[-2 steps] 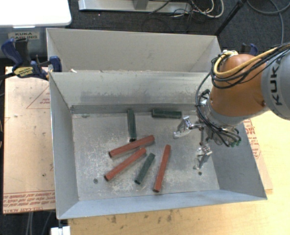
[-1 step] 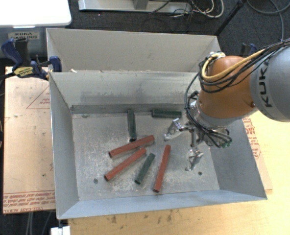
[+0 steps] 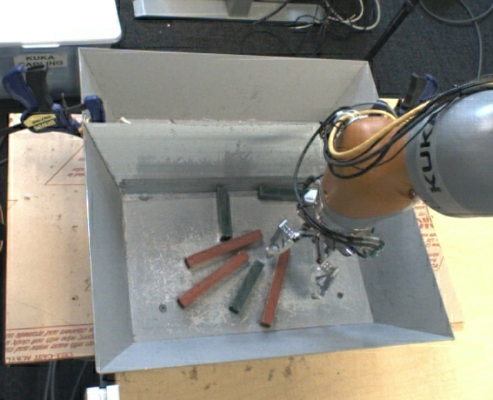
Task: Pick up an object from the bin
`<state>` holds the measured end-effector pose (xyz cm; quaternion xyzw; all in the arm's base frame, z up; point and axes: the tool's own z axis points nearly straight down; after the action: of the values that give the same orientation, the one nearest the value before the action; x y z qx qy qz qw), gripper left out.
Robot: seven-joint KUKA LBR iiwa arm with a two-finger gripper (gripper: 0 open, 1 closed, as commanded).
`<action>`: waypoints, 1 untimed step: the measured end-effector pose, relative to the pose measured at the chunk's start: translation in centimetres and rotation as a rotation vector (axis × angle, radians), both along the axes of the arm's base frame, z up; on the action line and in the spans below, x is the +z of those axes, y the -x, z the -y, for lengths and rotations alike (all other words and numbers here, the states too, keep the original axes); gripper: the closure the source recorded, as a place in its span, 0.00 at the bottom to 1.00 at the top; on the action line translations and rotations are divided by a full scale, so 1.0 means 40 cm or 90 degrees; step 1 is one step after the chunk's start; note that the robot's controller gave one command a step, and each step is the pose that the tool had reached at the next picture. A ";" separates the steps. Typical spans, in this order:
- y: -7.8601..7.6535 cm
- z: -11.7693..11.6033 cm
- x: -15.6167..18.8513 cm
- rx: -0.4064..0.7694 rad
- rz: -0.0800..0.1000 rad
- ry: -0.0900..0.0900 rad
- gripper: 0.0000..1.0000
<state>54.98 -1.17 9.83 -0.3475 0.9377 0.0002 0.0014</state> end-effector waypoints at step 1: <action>-0.014 -0.024 -0.050 0.119 0.009 -0.001 1.00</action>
Offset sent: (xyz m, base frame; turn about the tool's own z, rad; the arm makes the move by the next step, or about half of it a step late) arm 0.0000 0.0000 0.0000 0.0000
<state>55.53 -0.21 7.83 -0.4337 0.9010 -0.0016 0.0086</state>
